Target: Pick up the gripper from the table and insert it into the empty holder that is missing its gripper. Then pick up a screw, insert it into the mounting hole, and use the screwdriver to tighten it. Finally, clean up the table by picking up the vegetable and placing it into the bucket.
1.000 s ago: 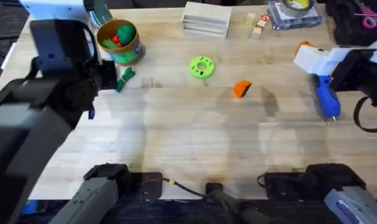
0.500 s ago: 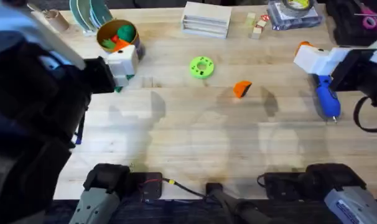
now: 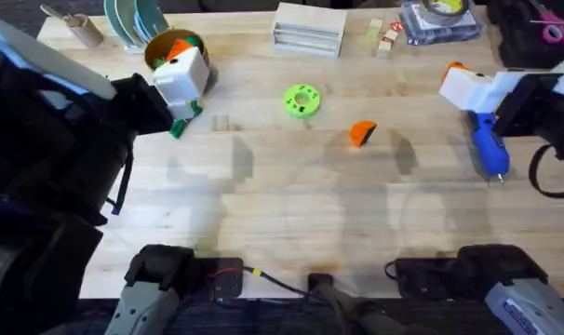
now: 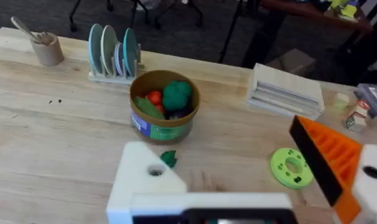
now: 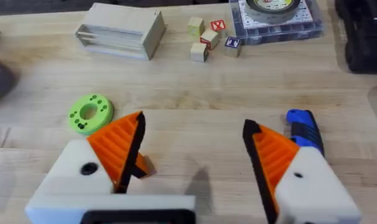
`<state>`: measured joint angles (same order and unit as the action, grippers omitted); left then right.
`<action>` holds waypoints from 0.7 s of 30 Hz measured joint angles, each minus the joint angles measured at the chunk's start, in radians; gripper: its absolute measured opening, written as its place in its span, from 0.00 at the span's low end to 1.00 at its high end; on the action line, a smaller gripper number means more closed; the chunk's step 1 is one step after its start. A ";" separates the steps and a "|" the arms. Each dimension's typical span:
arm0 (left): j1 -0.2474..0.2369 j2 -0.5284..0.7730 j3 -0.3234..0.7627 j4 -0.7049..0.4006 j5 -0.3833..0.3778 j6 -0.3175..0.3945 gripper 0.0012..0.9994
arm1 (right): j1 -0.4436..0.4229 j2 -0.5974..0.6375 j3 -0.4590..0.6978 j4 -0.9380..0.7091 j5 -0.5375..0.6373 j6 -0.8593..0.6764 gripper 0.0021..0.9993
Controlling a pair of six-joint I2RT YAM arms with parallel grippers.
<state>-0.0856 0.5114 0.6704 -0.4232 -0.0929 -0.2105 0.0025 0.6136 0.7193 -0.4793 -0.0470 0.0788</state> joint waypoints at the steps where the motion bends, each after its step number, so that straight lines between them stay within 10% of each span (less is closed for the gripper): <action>1: 0.000 0.000 0.000 0.000 0.000 -0.003 0.99 | 0.000 0.000 0.000 0.000 0.000 0.000 0.99; 21: -0.060 -0.020 -0.034 0.178 0.028 0.043 0.99 | 0.000 0.000 0.000 0.000 0.000 0.000 0.99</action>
<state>-0.1456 0.4913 0.6366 -0.2448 -0.0652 -0.1674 0.0025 0.6132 0.7193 -0.4793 -0.0471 0.0791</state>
